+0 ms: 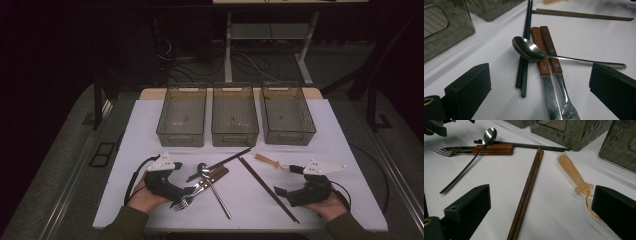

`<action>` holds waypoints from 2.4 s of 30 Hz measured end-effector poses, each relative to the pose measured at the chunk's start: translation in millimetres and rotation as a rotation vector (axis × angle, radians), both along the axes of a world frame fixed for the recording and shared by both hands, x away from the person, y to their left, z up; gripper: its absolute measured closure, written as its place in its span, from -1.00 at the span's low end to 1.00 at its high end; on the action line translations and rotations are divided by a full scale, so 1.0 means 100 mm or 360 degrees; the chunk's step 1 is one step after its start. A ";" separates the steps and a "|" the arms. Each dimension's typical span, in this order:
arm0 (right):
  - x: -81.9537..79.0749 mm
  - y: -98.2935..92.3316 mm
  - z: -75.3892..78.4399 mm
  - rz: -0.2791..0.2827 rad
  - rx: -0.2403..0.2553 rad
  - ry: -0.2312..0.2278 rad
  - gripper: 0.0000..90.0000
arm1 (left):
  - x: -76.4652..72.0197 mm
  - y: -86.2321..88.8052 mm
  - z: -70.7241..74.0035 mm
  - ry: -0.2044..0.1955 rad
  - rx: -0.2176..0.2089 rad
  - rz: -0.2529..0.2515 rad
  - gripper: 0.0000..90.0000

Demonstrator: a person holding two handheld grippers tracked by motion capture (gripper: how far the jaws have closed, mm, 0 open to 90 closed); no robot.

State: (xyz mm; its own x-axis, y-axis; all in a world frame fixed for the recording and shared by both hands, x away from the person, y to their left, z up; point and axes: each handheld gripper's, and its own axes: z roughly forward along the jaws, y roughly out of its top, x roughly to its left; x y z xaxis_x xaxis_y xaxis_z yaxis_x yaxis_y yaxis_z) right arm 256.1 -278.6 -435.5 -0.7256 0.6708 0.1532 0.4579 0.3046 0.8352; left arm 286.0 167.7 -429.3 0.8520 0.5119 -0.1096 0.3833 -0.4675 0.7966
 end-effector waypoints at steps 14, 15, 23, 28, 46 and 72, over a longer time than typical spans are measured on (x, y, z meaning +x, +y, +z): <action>0.01 0.00 0.00 -0.0006 0.0009 0.0007 -0.95 | 0.02 -0.01 -0.02 0.0022 0.0010 0.0014 -0.88; 0.01 0.00 0.00 -0.0008 0.0011 0.0006 -0.95 | 0.02 -0.01 -0.02 0.0023 0.0009 0.0014 -0.88; 0.02 -0.02 0.00 -0.0003 0.0018 -0.0002 -0.95 | 0.06 0.00 0.00 0.0026 0.0018 0.0032 -0.82; 0.00 -0.01 0.00 0.0000 0.0013 -0.0009 -0.95 | 0.09 -0.01 0.03 0.0011 0.0030 0.0027 -0.66; 0.01 0.00 0.00 -0.0006 0.0011 -0.0008 -0.95 | 0.29 0.06 -0.05 0.0069 0.0065 0.0117 0.46; 0.00 -0.01 0.00 -0.0013 0.0016 0.0001 -0.95 | 0.33 -0.04 -0.17 0.0134 0.0184 0.0003 0.82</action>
